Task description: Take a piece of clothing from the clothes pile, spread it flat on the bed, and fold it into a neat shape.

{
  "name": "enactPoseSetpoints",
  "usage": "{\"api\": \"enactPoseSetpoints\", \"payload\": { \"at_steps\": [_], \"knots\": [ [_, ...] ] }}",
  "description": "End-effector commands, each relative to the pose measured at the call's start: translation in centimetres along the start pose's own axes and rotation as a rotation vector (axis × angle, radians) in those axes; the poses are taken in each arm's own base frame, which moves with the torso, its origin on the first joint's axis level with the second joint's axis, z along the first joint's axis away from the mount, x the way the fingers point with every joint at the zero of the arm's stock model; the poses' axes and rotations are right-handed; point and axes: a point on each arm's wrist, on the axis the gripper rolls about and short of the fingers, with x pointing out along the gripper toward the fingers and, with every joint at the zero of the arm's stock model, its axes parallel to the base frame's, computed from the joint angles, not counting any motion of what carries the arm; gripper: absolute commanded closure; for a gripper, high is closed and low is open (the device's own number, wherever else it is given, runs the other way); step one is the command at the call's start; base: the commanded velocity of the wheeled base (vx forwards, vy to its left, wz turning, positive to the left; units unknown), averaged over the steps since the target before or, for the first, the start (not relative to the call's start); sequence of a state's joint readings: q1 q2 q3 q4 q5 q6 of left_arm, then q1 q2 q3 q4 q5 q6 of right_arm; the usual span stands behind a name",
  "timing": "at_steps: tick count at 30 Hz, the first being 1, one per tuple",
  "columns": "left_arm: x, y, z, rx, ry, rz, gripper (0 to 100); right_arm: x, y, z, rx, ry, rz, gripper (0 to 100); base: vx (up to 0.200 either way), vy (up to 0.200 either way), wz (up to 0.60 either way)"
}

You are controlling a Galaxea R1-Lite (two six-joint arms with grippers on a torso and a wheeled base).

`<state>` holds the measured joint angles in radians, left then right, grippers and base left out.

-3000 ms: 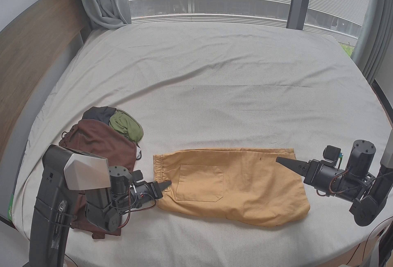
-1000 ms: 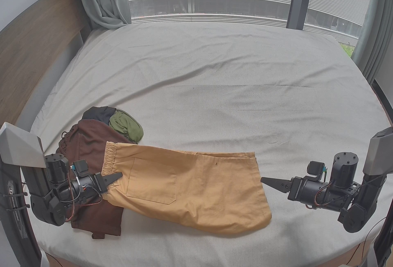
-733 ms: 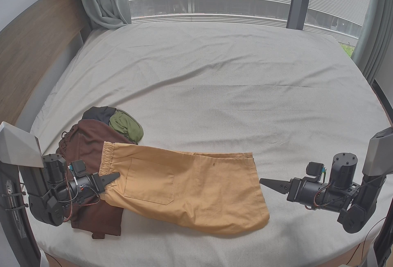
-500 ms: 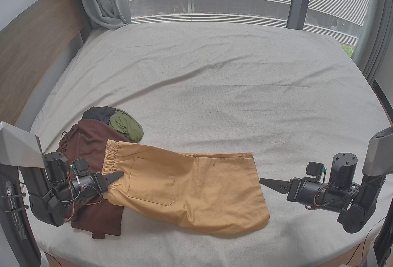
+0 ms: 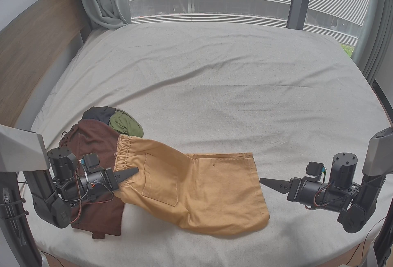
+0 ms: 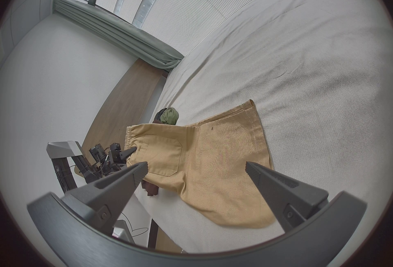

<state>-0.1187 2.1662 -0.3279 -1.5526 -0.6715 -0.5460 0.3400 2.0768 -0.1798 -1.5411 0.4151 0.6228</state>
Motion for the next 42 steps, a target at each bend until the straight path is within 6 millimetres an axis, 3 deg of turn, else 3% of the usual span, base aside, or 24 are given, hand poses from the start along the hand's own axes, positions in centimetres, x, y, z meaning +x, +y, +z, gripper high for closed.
{"api": "enactPoseSetpoints", "payload": {
  "at_steps": [1,13,26,34,42],
  "knots": [
    [1.0,-1.3,0.0,0.029,-0.012,-0.016,100,-0.1,0.2,0.2,-0.007,-0.01,0.008,0,0.0,0.0,0.0],
    [3.6,-3.4,0.0,0.015,-0.017,-0.085,100,-0.2,0.3,0.4,-0.009,-0.017,0.012,0,0.0,0.0,0.0],
    [7.1,-5.1,-1.4,-0.004,0.009,-0.14,100,-0.3,0.2,0.6,-0.006,-0.027,0.008,0,0.0,0.0,0.0],
    [8.1,-6.1,-1.7,-0.07,0.029,-0.184,100,-0.2,0.2,0.7,-0.005,-0.031,0.008,0,0.0,0.0,0.0],
    [10.3,-6.2,-3.5,-0.095,0.082,-0.21,100,-0.2,-0.2,1.5,-0.004,-0.065,0.002,0,0.0,0.0,0.0]
  ]
}}
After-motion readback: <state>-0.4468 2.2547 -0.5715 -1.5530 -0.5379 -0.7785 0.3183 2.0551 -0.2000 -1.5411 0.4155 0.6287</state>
